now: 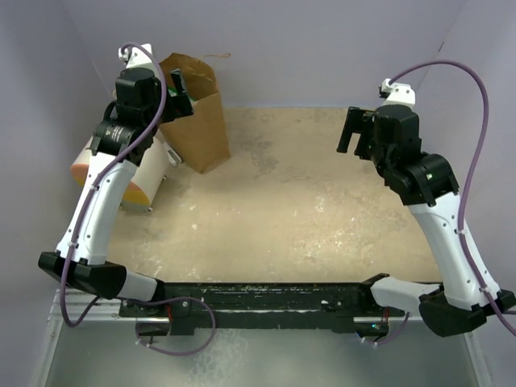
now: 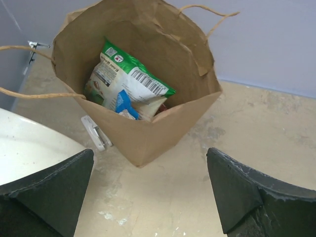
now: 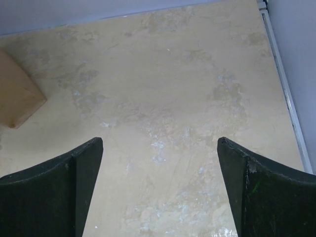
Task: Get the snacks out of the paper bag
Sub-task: Move the paper bag to the center of the board.
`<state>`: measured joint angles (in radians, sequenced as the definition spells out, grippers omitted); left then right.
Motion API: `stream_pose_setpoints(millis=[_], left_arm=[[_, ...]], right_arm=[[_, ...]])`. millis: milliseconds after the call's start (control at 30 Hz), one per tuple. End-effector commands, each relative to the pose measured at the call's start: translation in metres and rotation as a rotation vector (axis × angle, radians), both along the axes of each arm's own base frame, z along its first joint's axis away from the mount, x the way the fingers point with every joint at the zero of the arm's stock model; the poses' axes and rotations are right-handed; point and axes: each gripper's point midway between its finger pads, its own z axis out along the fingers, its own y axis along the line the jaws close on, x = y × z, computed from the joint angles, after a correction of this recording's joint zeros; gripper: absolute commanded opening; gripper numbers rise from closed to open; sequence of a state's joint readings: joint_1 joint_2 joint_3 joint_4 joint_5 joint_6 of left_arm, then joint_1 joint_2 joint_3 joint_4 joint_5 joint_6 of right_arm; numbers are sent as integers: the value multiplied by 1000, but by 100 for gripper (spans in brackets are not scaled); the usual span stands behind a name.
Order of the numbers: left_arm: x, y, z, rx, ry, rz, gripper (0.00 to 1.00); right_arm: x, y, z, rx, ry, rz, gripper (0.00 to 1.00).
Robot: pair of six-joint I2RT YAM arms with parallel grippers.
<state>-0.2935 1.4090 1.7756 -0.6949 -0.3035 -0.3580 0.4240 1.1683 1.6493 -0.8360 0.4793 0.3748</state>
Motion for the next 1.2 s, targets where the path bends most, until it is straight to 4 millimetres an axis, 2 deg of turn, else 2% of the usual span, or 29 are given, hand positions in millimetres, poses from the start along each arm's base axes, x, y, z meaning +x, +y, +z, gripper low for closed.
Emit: stream_pose_setpoints(millis=[0,300,567,633,733,867,1033,1167], left_arm=[[13,9,26,-75,-78,30,99],[14,35,26,-164,-50,103,99],[14,61,30,-280,-41,159,99],[17,69,30,-316,-39,189,99],[26,77,29,-366,-40,217,99],[28,105,14,-420,1,385,99],[52,140,-7,-567,44,463,98],[85,145,-4,-591,-24,383,84]], right_arm=[[17,0,32,20,-125,-23,99],[36,13,35,57,-132,-9,99],[33,21,45,157,-170,1,99],[29,30,47,195,-164,44,99],[24,56,52,216,-146,207,100],[22,62,50,249,-117,220,99],[13,73,47,272,-132,299,99],[9,66,52,281,-183,278,100]])
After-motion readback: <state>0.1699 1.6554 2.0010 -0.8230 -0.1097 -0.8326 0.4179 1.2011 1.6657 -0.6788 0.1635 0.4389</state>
